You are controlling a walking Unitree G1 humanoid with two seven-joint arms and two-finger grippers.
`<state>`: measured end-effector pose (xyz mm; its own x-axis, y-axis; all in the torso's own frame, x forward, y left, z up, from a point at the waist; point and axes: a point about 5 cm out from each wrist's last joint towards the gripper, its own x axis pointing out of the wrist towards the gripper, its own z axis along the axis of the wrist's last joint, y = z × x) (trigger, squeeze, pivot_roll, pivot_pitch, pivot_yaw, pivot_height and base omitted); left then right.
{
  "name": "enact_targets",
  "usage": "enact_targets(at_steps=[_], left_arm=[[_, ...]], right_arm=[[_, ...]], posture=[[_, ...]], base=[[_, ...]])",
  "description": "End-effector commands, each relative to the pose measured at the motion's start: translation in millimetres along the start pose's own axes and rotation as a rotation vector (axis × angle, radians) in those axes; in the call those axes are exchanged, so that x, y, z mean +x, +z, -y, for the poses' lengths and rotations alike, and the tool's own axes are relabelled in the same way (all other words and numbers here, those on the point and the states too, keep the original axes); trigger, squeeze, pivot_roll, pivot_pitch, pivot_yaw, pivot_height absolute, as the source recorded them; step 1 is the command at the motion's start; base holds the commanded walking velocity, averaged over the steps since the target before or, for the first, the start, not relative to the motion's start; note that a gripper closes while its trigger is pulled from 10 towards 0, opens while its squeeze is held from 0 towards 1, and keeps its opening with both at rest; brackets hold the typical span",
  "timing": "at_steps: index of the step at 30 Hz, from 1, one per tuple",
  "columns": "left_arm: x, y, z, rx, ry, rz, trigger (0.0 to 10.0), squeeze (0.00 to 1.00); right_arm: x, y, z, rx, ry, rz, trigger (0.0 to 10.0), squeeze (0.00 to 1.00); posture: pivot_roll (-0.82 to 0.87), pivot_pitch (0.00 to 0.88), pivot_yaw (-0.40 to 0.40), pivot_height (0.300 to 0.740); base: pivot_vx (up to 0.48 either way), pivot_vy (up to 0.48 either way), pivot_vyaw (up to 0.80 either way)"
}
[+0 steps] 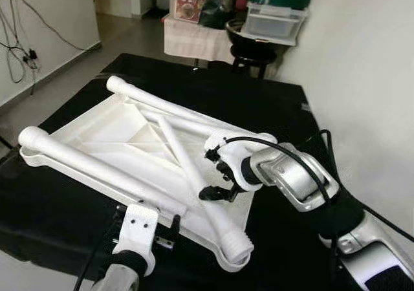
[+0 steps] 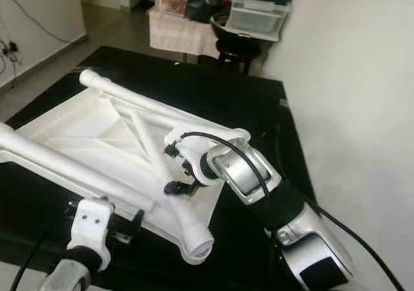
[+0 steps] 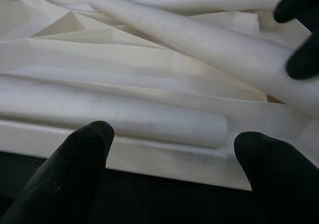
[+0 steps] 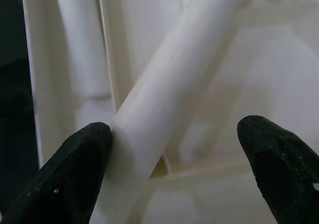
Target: Building children table
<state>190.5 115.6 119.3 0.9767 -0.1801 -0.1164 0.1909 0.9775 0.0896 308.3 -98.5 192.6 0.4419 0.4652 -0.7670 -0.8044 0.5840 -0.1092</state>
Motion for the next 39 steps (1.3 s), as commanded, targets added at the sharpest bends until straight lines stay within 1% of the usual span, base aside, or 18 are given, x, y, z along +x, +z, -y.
enact_targets(at_steps=[1, 6, 12, 13, 14, 15, 22, 24, 26, 27, 28, 30, 33, 34, 35, 36, 38, 39], left_arm=[[-0.3, -4, 3.8, -0.022, -0.008, -0.017, 10.0, 0.0], [-2.3, -4, 4.7, -0.033, -0.002, -0.017, 10.0, 0.0], [-2.5, -4, 4.2, -0.043, 0.002, -0.018, 10.0, 0.0], [-2.4, -3, 3.9, -0.045, 0.003, -0.018, 10.0, 0.0], [-2.4, -3, 3.9, -0.045, 0.003, -0.018, 10.0, 0.0], [-2.2, -3, 3.6, -0.046, 0.004, -0.017, 10.0, 0.0], [-1.6, 0, -0.1, -0.057, 0.02, -0.01, 10.0, 0.0], [0.6, 7, -7.1, -0.079, 0.042, 0.012, 10.0, 0.0], [0.6, 7, -7.1, -0.079, 0.042, 0.012, 10.0, 0.0], [3.1, 13, -12.3, -0.083, 0.055, 0.034, 10.0, 0.0], [3.1, 13, -12.3, -0.083, 0.055, 0.034, 10.0, 0.0], [9.7, 29, -25.0, -0.089, 0.085, 0.095, 10.0, 0.0], [13.5, 41, -33.0, -0.102, 0.104, 0.139, 10.0, 0.0], [17.6, 56, -42.1, -0.136, 0.124, 0.199, 10.0, 0.0], [17.6, 56, -42.1, -0.136, 0.124, 0.199, 10.0, 0.0], [21.2, 70, -50.1, -0.182, 0.127, 0.26, 10.0, 0.0], [30.0, 101, -63.2, -0.332, 0.097, 0.392, 10.0, 0.0], [30.0, 101, -63.2, -0.332, 0.097, 0.392, 10.0, 0.0]], right_arm=[[1.5, -6, -2.0, 0.005, 0.001, -0.035, 10.0, 0.0], [1.3, -33, -11.7, 0.084, 0.02, -0.17, 10.0, 0.0], [8.3, -46, -16.5, 0.115, 0.034, -0.218, 10.0, 0.0], [11.6, -48, -17.8, 0.128, 0.036, -0.229, 3.1, 0.0], [11.6, -48, -17.8, 0.128, 0.036, -0.229, 3.1, 0.0], [14.1, -49, -18.1, 0.137, 0.033, -0.235, 0.0, 0.0], [18.0, -48, -16.4, 0.161, 0.018, -0.239, 0.0, 0.0], [20.6, -42, -10.8, 0.173, -0.018, -0.198, 0.0, 0.0], [20.6, -42, -10.8, 0.173, -0.018, -0.198, 0.0, 0.0], [20.2, -35, -7.9, 0.18, -0.037, -0.15, 0.0, 0.0], [20.2, -35, -7.9, 0.18, -0.037, -0.15, 0.0, 0.0], [18.2, -25, -2.6, 0.203, -0.055, -0.07, 0.0, 0.0], [15.9, -19, 1.2, 0.216, -0.064, -0.029, 0.0, 0.0], [13.3, -12, 5.5, 0.218, -0.072, 0.036, 0.0, 0.0], [13.3, -12, 5.5, 0.218, -0.072, 0.036, 0.0, 0.0], [10.0, -2, 9.4, 0.228, -0.072, 0.108, 0.0, 0.0], [0.9, 24, 17.5, 0.225, -0.095, 0.318, 0.0, 0.0], [0.9, 24, 17.5, 0.225, -0.095, 0.318, 0.0, 0.0]], posture=[[-0.08, 0.05, -0.173, 0.74], [-0.09, 0.07, -0.181, 0.74], [-0.09, 0.074, -0.181, 0.74], [-0.08, 0.075, -0.181, 0.74], [-0.08, 0.075, -0.181, 0.74], [-0.08, 0.076, -0.18, 0.74], [-0.08, 0.074, -0.179, 0.74], [-0.07, 0.068, -0.172, 0.74], [-0.07, 0.068, -0.172, 0.74], [-0.07, 0.066, -0.169, 0.74], [-0.07, 0.066, -0.169, 0.74], [-0.07, 0.061, -0.166, 0.74], [-0.06, 0.056, -0.164, 0.74], [-0.06, 0.049, -0.161, 0.74], [-0.06, 0.049, -0.161, 0.74], [-0.06, 0.04, -0.153, 0.74], [-0.05, 0.03, -0.145, 0.74], [-0.05, 0.03, -0.145, 0.74]], base=[[0.0, 0.0, 0.0], [0.0, 0.0, 0.0], [0.0, 0.0, 0.0], [0.0, 0.0, 0.0], [0.0, 0.0, 0.0], [0.0, 0.0, 0.0], [0.0, 0.0, 0.0], [0.0, 0.0, 0.0], [0.0, 0.0, 0.0], [0.0, 0.0, 0.0], [0.0, 0.0, 0.0], [0.0, 0.0, 0.0], [0.0, 0.0, 0.0], [0.0, 0.0, 0.0], [0.0, 0.0, 0.0], [0.0, 0.0, 0.0], [0.0, 0.0, 0.0], [0.0, 0.0, 0.0]])
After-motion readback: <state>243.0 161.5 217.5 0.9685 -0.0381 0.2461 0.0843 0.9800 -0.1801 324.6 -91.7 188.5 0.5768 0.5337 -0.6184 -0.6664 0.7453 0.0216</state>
